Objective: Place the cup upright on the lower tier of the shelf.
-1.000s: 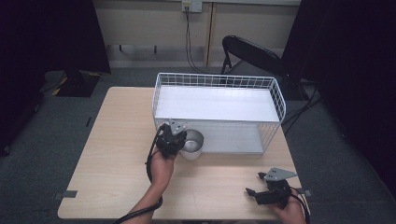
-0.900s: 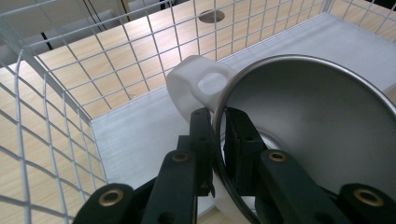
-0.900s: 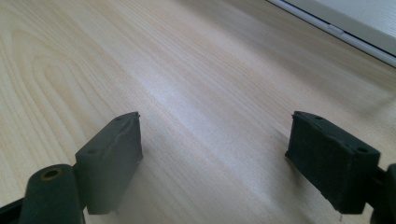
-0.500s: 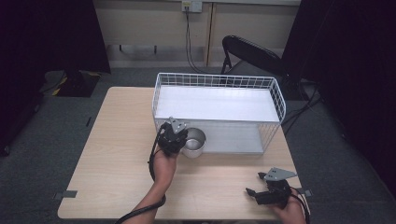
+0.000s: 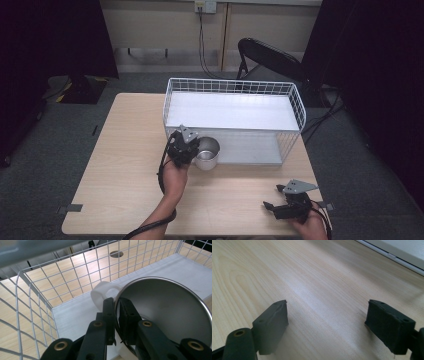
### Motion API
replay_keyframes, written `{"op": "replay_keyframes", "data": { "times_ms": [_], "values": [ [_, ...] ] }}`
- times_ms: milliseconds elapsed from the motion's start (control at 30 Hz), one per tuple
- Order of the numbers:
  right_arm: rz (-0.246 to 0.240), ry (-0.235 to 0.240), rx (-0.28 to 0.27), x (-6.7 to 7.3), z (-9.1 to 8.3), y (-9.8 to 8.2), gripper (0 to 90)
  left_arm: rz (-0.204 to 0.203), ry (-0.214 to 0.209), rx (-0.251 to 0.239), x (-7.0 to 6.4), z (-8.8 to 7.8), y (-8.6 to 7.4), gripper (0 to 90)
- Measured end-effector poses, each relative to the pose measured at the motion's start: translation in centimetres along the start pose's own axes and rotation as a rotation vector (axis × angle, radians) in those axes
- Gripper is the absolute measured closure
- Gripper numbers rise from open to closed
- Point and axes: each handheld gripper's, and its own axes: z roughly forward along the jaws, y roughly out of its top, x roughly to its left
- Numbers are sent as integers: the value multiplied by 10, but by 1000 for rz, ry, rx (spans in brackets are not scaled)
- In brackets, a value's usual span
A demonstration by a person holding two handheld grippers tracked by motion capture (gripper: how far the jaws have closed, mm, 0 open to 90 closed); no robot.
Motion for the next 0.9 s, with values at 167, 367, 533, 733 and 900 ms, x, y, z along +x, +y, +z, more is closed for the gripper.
{"op": "replay_keyframes", "data": {
  "times_ms": [167,367,533,733,900],
  "values": [
    [0,0,0,0,0,0,169,-6,6,-5,0,2,0,843],
    [0,0,0,0,0,0,169,-26,23,-16,0,5,1,848],
    [0,-1,-1,0,0,0,169,-42,36,-31,2,6,2,849],
    [0,0,0,0,0,0,169,-44,39,-23,5,5,1,846],
    [0,0,0,0,0,0,169,-46,26,-16,6,4,0,777]
  ]
}}
